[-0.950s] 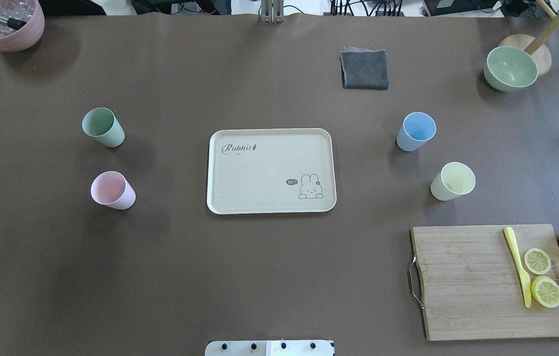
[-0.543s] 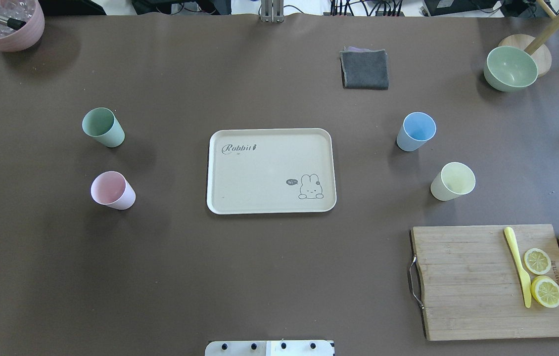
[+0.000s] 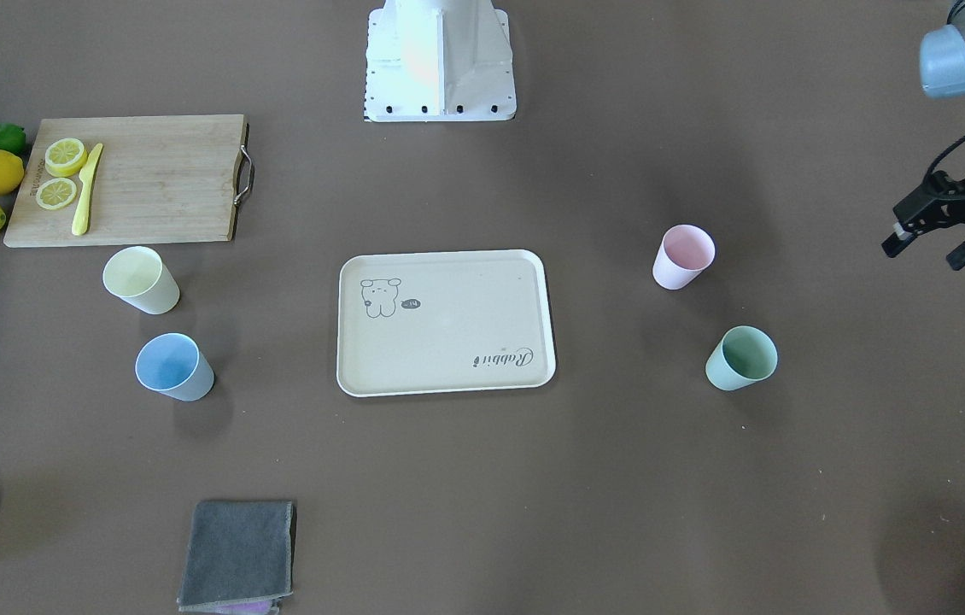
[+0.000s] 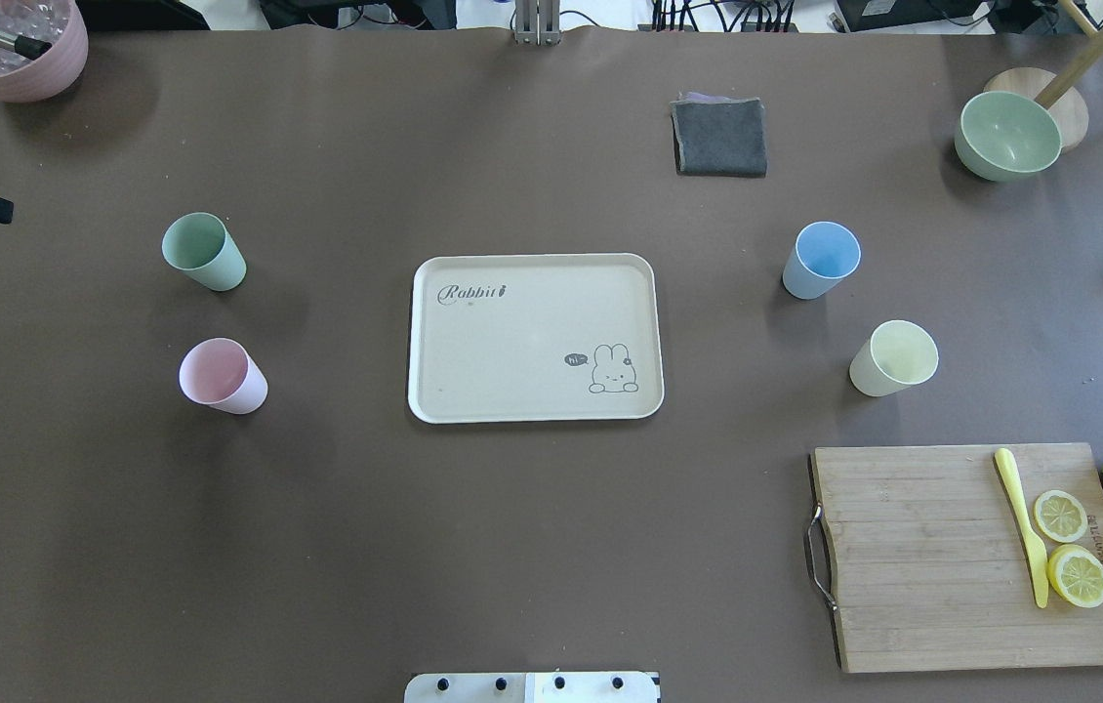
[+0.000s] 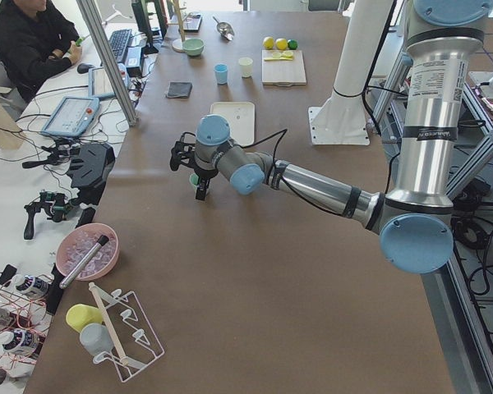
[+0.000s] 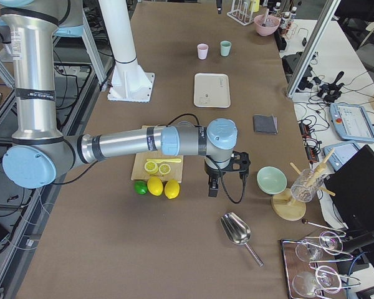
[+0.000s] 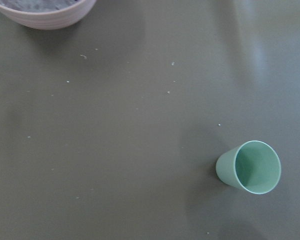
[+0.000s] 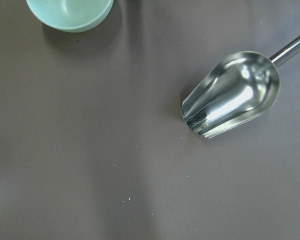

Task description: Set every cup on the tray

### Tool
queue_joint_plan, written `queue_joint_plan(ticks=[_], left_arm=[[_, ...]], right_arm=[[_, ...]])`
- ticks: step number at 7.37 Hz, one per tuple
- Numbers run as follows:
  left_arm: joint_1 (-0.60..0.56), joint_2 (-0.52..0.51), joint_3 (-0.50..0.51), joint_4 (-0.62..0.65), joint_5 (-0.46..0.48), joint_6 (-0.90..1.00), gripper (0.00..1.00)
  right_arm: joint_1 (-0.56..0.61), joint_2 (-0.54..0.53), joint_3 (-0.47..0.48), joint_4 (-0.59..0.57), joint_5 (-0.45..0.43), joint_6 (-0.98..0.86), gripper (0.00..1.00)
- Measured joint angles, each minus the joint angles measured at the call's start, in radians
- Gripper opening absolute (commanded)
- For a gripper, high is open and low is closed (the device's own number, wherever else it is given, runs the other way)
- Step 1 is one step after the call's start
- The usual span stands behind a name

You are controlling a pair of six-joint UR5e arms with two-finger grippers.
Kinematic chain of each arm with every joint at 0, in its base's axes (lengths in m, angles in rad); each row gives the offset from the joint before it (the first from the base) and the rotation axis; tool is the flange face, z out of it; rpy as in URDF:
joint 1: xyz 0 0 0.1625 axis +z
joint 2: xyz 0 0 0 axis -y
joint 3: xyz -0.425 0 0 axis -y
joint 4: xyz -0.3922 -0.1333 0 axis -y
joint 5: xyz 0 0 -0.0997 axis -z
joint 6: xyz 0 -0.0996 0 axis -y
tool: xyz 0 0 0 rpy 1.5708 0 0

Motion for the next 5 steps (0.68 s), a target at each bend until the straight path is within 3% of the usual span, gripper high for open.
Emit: queue_joint_plan(ticks=[3,5], left_arm=[[0.126,-0.05,-0.038,0.118,0.194,-0.124,0.98],[0.209,-0.038,-0.088,0.127,0.257,-0.246,0.98]], right_arm=[[-0.075,0.008,0.042,0.053,0.007,0.121,1.0],[-0.121,0.009,0.053,0.144,0.009,0.249,1.0]])
